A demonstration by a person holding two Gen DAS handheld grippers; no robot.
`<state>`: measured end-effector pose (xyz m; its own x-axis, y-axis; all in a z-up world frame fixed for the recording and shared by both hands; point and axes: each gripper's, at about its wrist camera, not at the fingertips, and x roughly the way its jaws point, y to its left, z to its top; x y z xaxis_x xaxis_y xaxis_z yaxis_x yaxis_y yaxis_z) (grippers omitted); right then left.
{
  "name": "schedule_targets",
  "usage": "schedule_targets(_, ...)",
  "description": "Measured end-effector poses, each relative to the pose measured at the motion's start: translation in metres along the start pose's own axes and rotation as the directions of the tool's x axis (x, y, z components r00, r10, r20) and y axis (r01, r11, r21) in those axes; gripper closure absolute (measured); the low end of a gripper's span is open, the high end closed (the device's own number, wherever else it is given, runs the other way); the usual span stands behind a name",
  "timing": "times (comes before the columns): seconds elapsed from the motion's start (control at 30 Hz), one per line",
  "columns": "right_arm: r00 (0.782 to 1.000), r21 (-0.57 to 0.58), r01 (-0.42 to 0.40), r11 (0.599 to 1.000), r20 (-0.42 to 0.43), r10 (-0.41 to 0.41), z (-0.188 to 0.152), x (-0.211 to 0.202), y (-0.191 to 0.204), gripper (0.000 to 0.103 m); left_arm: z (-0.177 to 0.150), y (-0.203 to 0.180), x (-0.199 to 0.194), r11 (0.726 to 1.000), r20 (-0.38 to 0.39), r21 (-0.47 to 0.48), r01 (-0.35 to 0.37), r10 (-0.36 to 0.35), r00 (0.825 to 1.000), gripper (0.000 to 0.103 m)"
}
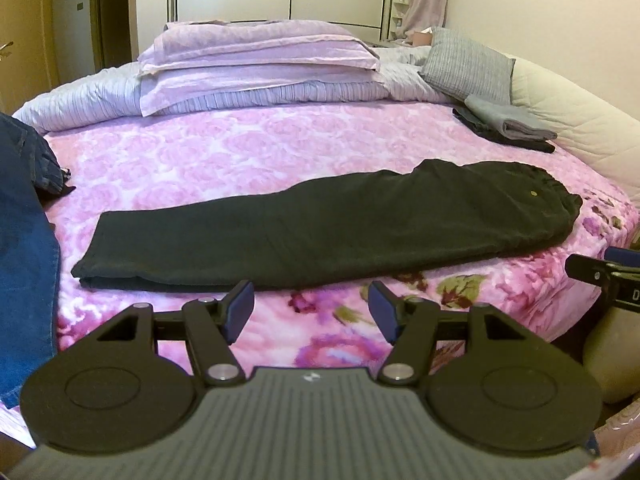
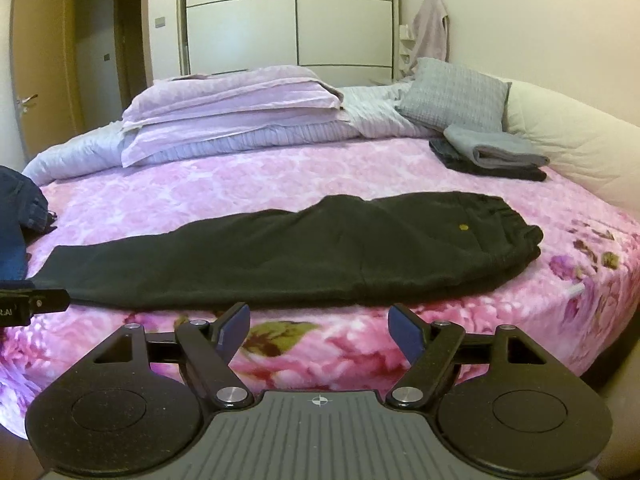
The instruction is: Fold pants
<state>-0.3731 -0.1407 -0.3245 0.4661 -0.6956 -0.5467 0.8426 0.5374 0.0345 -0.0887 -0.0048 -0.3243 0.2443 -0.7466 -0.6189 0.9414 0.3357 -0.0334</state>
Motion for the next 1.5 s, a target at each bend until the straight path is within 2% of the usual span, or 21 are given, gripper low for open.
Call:
schedule_targets(0.33, 1.000, -0.009, 0.009, 1.000, -0.002, -0.009, -0.001, -0.007, -0.001, 0.030, -0.006, 0.007, -0.001, 1.000, 0.000, 0.001, 0.003, -0.003, 1.000, 0.043)
schedule_targets(0.43, 1.000, -0.010, 0.007, 1.000, -0.020, -0.007, -0.002, -0.003, -0.004, 0.030, -0.012, 0.020, 0.012, 0.999, 0.001, -0.032, 0.006, -0.006, 1.000, 0.044)
schedule_targets(0.5, 0.999, -0.012, 0.010, 1.000, -0.037, -0.011, -0.002, 0.004, -0.008, 0.030, -0.015, 0.036, 0.027, 0.998, -0.011, -0.067, -0.020, 0.019, 1.000, 0.044)
schedule_targets(0.57, 0.998, -0.010, 0.021, 1.000, -0.060, -0.021, -0.001, 0.015, -0.013, 0.030, -0.015, 0.057, 0.041, 0.992, -0.017, -0.111, -0.054, 0.052, 0.998, 0.048)
schedule_targets(0.63, 0.996, -0.004, 0.030, 1.000, -0.085, -0.030, -0.001, 0.028, -0.020, 0.030, -0.011, 0.082, 0.057, 0.982, -0.015, -0.164, -0.096, 0.095, 0.995, 0.060)
schedule_targets(0.7, 0.993, 0.003, 0.037, 0.999, -0.111, -0.037, 0.000, 0.042, -0.027, 0.030, -0.005, 0.106, 0.074, 0.967, -0.022, -0.207, -0.151, 0.150, 0.988, 0.067)
schedule_targets(0.8, 0.989, 0.012, 0.052, 0.999, -0.141, -0.050, 0.002, 0.061, -0.037, 0.030, 0.007, 0.137, 0.098, 0.945, -0.018, -0.256, -0.206, 0.208, 0.978, 0.072)
schedule_targets(0.83, 0.988, 0.015, 0.054, 0.998, -0.146, -0.051, 0.002, 0.066, -0.040, 0.030, 0.010, 0.145, 0.105, 0.938, -0.022, -0.272, -0.215, 0.217, 0.976, 0.076)
schedule_targets(0.93, 0.984, 0.029, 0.066, 0.997, -0.169, -0.061, 0.002, 0.078, -0.050, 0.030, 0.015, 0.163, 0.127, 0.918, -0.035, -0.316, -0.239, 0.241, 0.970, 0.078)
schedule_targets(1.1, 0.975, 0.050, 0.093, 0.994, -0.208, -0.081, -0.002, 0.091, -0.061, 0.030, -0.005, 0.173, 0.157, 0.916, -0.125, -0.304, -0.263, 0.236, 0.964, 0.088)
schedule_targets(1.13, 0.974, 0.052, 0.096, 0.994, -0.212, -0.083, -0.002, 0.092, -0.063, 0.030, -0.010, 0.169, 0.154, 0.925, -0.097, -0.274, -0.264, 0.246, 0.964, 0.088)
schedule_targets(1.2, 0.973, 0.053, 0.102, 0.993, -0.213, -0.089, -0.001, 0.091, -0.064, 0.030, -0.013, 0.163, 0.147, 0.934, -0.092, -0.234, -0.269, 0.254, 0.963, 0.088)
schedule_targets(1.27, 0.973, 0.055, 0.107, 0.993, -0.212, -0.093, 0.000, 0.091, -0.065, 0.030, -0.017, 0.166, 0.139, 0.931, -0.105, -0.261, -0.255, 0.236, 0.966, 0.088)
schedule_targets(1.37, 0.974, 0.058, 0.108, 0.992, -0.208, -0.094, 0.000, 0.089, -0.065, 0.030, -0.025, 0.178, 0.126, 0.900, -0.120, -0.382, -0.209, 0.176, 0.977, 0.088)
schedule_targets(1.43, 0.974, 0.054, 0.104, 0.993, -0.209, -0.091, -0.001, 0.087, -0.061, 0.030, -0.036, 0.188, 0.118, 0.849, -0.103, -0.510, -0.142, 0.103, 0.989, 0.087)
schedule_targets(1.5, 0.973, 0.052, 0.099, 0.994, -0.214, -0.086, -0.003, 0.088, -0.058, 0.030, -0.047, 0.196, 0.115, 0.765, -0.056, -0.641, -0.060, 0.031, 0.998, 0.082)
